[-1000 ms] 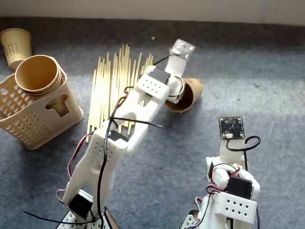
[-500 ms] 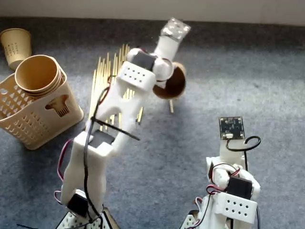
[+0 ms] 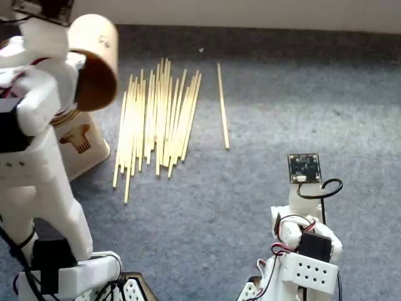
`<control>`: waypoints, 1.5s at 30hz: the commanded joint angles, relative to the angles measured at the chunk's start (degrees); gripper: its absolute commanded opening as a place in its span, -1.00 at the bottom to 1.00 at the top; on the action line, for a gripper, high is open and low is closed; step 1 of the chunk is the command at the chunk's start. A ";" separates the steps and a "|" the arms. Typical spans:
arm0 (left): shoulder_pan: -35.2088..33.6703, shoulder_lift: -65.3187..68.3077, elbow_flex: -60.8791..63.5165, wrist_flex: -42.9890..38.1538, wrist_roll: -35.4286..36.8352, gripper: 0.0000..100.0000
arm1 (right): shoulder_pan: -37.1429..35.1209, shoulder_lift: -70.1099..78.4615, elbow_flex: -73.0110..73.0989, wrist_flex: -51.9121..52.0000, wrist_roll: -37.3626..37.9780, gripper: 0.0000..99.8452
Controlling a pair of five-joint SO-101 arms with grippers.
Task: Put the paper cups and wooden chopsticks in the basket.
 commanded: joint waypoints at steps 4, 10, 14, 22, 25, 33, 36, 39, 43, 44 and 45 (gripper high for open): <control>-12.18 -2.24 -0.40 3.96 -1.67 -0.99 | -0.31 -0.31 -0.31 -1.10 -0.62 -0.90; -13.23 -2.42 8.22 4.04 -1.49 -0.99 | -0.31 -0.31 -0.31 -1.10 -0.62 -0.90; -13.23 -2.24 15.69 4.04 -1.41 -0.99 | -0.48 -0.40 -0.31 -1.10 -0.62 -0.90; -13.67 -2.15 21.85 3.96 -1.41 -0.68 | -0.31 -0.40 -0.31 -1.01 -0.62 -0.90; -13.67 -2.07 21.85 3.96 -1.41 -0.58 | -0.31 -0.40 -0.31 -1.01 -0.62 -0.90; -17.10 -2.15 16.75 -2.02 -1.49 -0.57 | -0.22 -0.31 -0.31 -1.01 -0.62 -0.90; -18.07 -2.51 15.60 -2.02 -1.67 -0.57 | -0.22 -0.31 -0.31 -1.01 -0.62 -0.90; -18.68 -2.59 15.52 -2.02 -1.76 -0.57 | -0.31 -0.31 -0.31 -1.01 -0.62 -0.90; -20.26 -2.68 14.02 -0.26 -1.76 -0.57 | -0.31 -0.31 -0.31 -1.01 -0.62 -0.90; -21.14 -2.68 12.44 -0.09 -1.76 -0.57 | -0.31 -0.31 -0.31 -1.01 -0.62 -0.90; -22.20 -2.68 10.51 0.00 -1.76 -0.57 | -0.31 -0.31 -0.31 -1.01 -0.62 -0.90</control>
